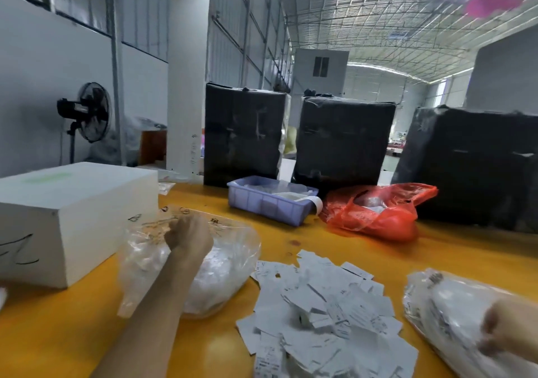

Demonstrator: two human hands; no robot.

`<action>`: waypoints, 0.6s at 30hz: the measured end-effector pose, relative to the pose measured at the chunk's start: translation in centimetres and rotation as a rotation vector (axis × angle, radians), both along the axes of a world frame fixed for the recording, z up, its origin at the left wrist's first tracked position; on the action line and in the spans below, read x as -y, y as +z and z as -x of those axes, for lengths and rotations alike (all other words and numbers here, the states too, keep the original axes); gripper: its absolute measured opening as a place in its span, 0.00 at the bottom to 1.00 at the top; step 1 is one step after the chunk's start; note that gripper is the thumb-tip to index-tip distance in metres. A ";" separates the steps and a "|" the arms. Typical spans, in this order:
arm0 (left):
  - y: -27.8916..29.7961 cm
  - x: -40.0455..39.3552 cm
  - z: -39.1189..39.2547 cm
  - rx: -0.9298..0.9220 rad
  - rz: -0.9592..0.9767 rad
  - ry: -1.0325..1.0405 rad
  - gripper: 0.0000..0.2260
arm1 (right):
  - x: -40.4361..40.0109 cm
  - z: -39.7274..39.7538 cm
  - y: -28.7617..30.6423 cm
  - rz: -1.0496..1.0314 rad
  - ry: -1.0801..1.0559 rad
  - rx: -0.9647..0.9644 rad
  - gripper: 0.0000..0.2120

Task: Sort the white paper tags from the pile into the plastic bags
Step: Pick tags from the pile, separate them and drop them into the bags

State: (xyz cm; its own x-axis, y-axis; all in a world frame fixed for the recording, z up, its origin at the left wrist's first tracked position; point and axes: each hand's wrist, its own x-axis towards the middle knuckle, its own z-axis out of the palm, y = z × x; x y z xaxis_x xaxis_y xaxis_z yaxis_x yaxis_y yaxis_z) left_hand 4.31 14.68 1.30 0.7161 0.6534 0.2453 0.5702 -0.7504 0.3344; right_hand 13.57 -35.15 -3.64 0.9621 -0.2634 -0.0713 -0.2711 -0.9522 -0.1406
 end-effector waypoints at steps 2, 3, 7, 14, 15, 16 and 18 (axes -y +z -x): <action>0.2 0.9 -0.9 0.038 -0.027 -0.063 0.11 | -3.3 3.3 1.5 0.018 0.025 0.103 0.15; 0.4 1.9 -1.1 0.079 -0.026 -0.134 0.12 | -3.4 3.6 1.7 -0.009 0.057 0.122 0.16; 0.4 7.5 -1.1 0.283 0.016 -0.462 0.14 | -3.6 4.5 2.5 -0.082 0.088 0.181 0.08; -2.6 15.6 -0.1 0.324 0.295 -0.882 0.05 | -4.2 6.1 5.3 -0.327 0.090 0.358 0.10; -2.9 16.1 -0.1 0.339 0.375 -0.913 0.04 | -4.6 6.5 5.8 -0.472 0.093 0.418 0.10; -3.2 16.6 0.0 0.353 0.470 -0.934 0.03 | -5.2 6.8 6.1 -0.706 0.125 0.464 0.10; -3.3 17.5 0.2 0.339 0.716 -0.971 0.04 | -7.4 7.8 6.9 -1.154 0.234 0.411 0.09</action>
